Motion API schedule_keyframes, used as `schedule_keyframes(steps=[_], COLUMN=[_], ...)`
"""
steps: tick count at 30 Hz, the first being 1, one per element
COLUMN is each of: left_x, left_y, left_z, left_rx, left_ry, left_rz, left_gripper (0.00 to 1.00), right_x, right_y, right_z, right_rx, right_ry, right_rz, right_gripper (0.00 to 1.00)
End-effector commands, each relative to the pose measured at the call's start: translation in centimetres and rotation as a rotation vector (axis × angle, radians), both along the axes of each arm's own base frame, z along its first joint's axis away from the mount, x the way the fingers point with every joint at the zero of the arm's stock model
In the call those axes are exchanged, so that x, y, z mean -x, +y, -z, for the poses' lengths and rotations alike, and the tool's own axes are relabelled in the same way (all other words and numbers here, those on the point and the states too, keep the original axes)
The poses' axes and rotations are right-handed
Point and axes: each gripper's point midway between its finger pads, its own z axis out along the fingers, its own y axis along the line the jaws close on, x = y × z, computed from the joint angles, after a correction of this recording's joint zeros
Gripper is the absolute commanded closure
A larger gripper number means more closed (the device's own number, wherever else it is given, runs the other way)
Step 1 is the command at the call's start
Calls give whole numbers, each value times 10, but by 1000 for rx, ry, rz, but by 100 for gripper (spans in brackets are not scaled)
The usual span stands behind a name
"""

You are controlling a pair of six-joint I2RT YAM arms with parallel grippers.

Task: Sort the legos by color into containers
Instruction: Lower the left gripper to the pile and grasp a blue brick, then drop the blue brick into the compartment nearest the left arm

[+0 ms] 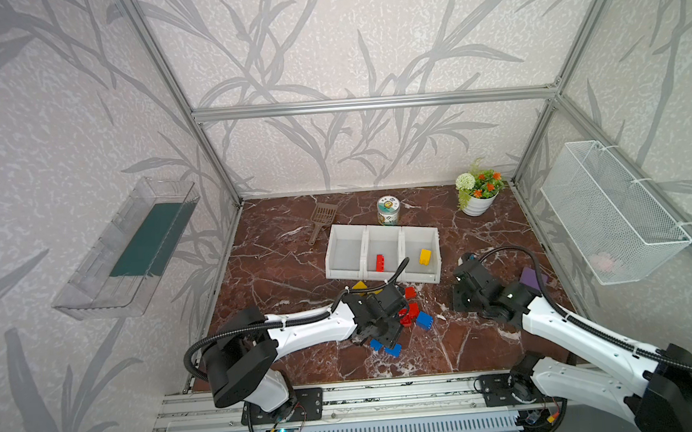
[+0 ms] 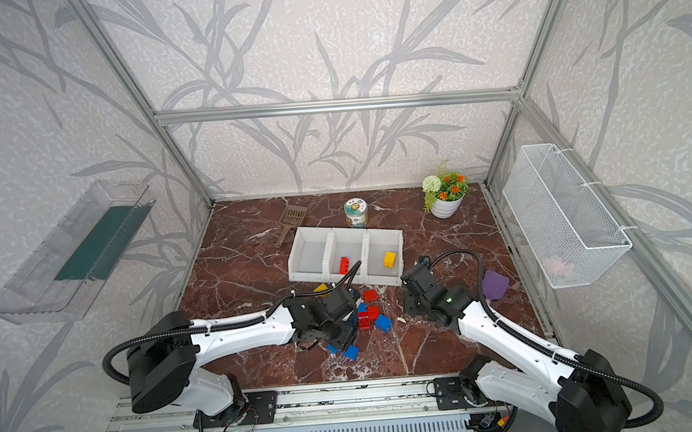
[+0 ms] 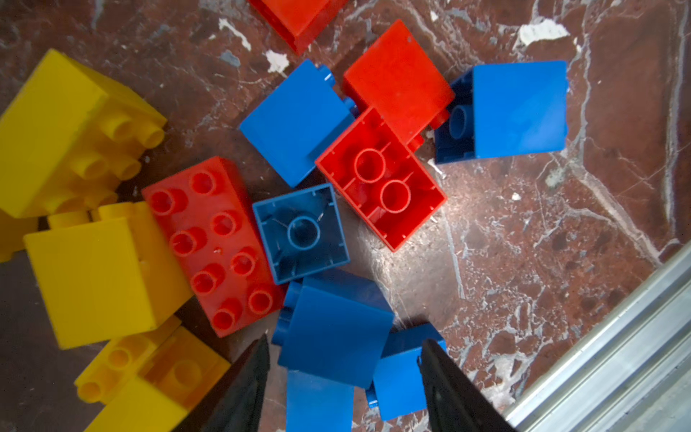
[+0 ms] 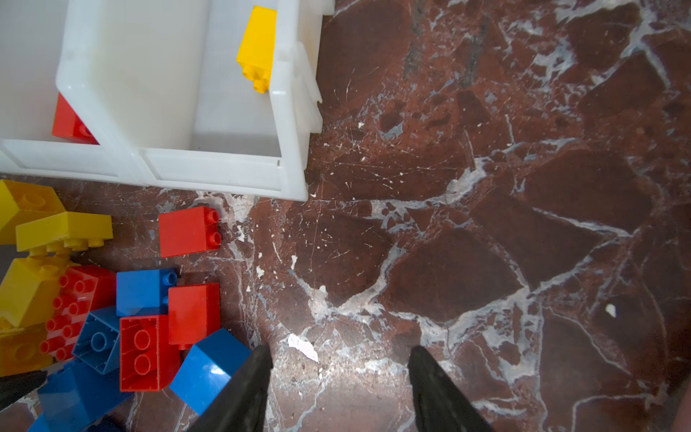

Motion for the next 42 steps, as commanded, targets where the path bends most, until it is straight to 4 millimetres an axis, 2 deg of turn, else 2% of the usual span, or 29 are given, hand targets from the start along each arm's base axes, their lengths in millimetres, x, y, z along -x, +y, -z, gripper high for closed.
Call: schedule_keyframes(steps=[1, 13, 21, 25, 27, 29, 34, 38, 42], left_x=[-4, 2, 3, 2, -3, -14, -58, -109, -158], left_y=[-3, -12, -16, -20, -23, -23, -11, 17, 54], left_z=[-3, 7, 7, 0, -12, -28, -77, -106, -115], left_rx=[-40, -62, -66, -46, -36, -45, -47, 37, 69], left_ry=[-30, -7, -2, -10, -40, -96, -265, -302, -360], left_rz=[35, 80, 110, 118, 128, 115, 63, -89, -240], left_gripper=[34, 47, 65, 68, 68, 68, 69, 70, 69], right_x=[3, 4, 4, 3, 3, 3, 2, 2, 4], right_y=[-3, -4, -4, -3, -4, -4, -8, -9, -10], right_z=[5, 6, 6, 4, 2, 0, -5, -7, -8], right_rx=[0, 0, -4, 0, 4, 6, 15, 17, 12], right_ry=[9, 11, 12, 8, 6, 0, -22, -28, -31], right_rz=[13, 17, 19, 14, 13, 12, 13, 17, 17], right_gripper=[40, 40, 41, 41, 41, 41, 42, 42, 42])
